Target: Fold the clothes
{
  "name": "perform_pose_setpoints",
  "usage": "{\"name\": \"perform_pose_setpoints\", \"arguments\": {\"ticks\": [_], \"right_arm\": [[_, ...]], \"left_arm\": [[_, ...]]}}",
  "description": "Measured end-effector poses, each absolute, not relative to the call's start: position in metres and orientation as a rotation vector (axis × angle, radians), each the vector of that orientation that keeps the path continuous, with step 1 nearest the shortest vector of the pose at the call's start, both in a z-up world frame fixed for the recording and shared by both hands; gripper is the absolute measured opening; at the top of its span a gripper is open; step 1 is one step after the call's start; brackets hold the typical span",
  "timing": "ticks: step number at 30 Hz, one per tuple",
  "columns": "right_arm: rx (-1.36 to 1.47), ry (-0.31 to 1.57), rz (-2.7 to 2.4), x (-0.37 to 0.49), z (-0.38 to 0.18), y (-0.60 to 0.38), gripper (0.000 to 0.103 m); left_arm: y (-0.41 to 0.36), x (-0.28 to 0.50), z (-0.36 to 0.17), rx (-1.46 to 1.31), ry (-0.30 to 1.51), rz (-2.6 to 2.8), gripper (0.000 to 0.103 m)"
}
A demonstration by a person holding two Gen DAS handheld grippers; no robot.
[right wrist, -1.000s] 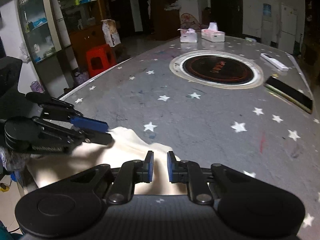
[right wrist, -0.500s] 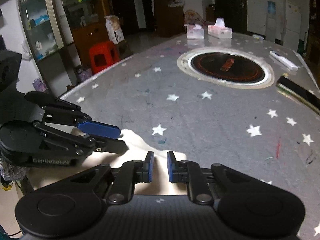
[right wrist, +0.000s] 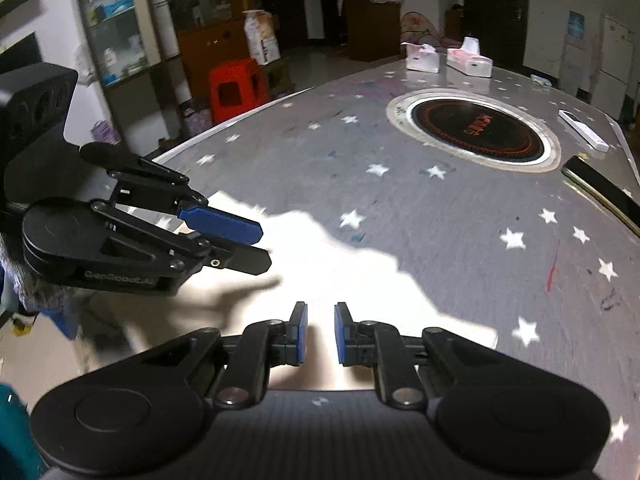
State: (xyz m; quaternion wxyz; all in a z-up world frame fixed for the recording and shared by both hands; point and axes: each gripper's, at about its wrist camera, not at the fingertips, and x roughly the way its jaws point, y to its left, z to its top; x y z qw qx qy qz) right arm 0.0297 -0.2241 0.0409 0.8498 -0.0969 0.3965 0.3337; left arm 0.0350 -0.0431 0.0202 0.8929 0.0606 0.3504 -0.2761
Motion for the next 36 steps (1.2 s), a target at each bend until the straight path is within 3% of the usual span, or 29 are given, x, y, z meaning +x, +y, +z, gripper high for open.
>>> {"name": "perform_pose_setpoints", "arguments": {"ticks": [14, 36], "right_arm": [[-0.167, 0.857, 0.708, -0.025, 0.034, -0.248, 0.013], [-0.122, 0.834, 0.674, -0.023, 0.036, -0.262, 0.013]], "left_arm": [[-0.016, -0.035, 0.009, 0.088, 0.711, -0.509, 0.024], [0.014, -0.011, 0.017, -0.014, 0.691, -0.434, 0.024]]}}
